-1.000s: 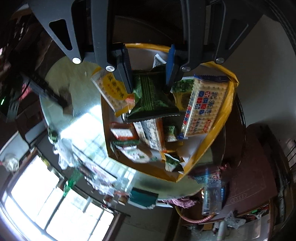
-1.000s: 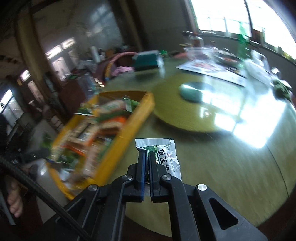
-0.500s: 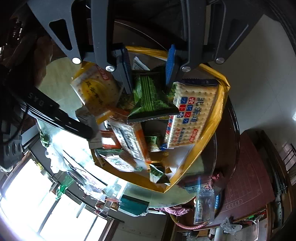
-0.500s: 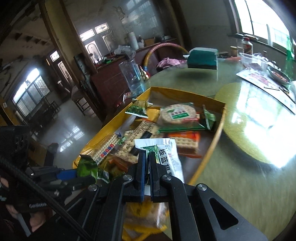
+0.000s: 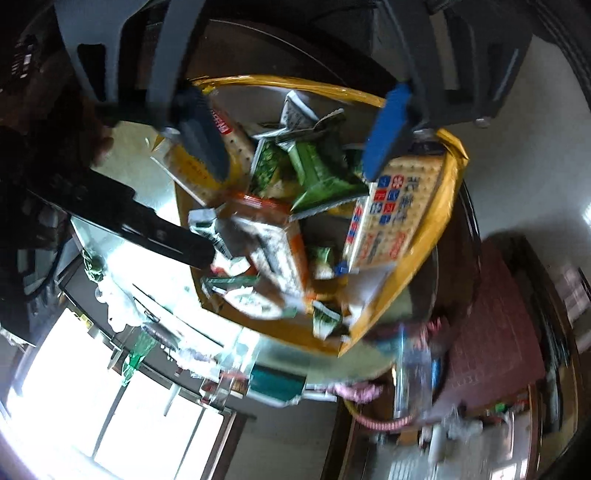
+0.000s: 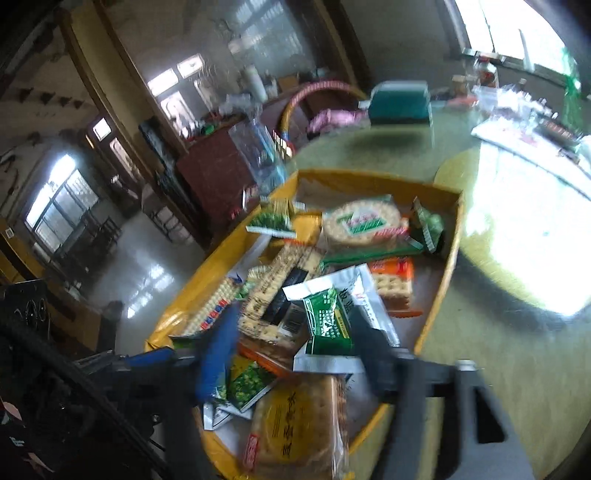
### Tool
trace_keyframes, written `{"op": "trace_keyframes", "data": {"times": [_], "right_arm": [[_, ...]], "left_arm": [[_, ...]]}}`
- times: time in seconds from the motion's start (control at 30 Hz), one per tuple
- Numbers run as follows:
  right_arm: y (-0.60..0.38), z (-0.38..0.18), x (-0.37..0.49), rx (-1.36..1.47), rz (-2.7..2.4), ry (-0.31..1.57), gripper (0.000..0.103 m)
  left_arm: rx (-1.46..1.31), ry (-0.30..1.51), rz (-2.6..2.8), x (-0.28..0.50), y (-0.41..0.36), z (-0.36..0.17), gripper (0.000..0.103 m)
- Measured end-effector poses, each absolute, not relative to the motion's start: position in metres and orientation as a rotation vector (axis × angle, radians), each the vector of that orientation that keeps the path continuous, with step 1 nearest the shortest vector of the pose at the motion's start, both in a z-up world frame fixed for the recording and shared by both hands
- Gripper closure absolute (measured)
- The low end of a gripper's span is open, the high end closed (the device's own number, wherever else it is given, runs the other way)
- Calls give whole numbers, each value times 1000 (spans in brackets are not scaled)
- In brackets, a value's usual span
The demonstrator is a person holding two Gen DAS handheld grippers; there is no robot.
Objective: Organize snacks
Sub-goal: 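Open both tools to drop the two snacks into the tray and withdraw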
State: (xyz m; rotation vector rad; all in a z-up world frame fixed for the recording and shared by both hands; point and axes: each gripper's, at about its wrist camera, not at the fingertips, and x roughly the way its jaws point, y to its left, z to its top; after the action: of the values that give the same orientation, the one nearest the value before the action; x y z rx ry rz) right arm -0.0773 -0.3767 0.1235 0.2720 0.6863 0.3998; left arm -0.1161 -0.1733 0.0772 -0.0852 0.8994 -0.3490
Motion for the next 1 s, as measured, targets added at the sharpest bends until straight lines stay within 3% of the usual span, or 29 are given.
{"op": "trace_keyframes", "data": {"times": [0.43, 1.0], "right_arm": [[-408, 116, -138, 364, 298, 689, 26], [-389, 116, -161, 312, 245, 711, 24]], "left_arm": [[-165, 733, -252, -154, -168, 98, 21], [-11, 764, -187, -168, -174, 98, 19]]}}
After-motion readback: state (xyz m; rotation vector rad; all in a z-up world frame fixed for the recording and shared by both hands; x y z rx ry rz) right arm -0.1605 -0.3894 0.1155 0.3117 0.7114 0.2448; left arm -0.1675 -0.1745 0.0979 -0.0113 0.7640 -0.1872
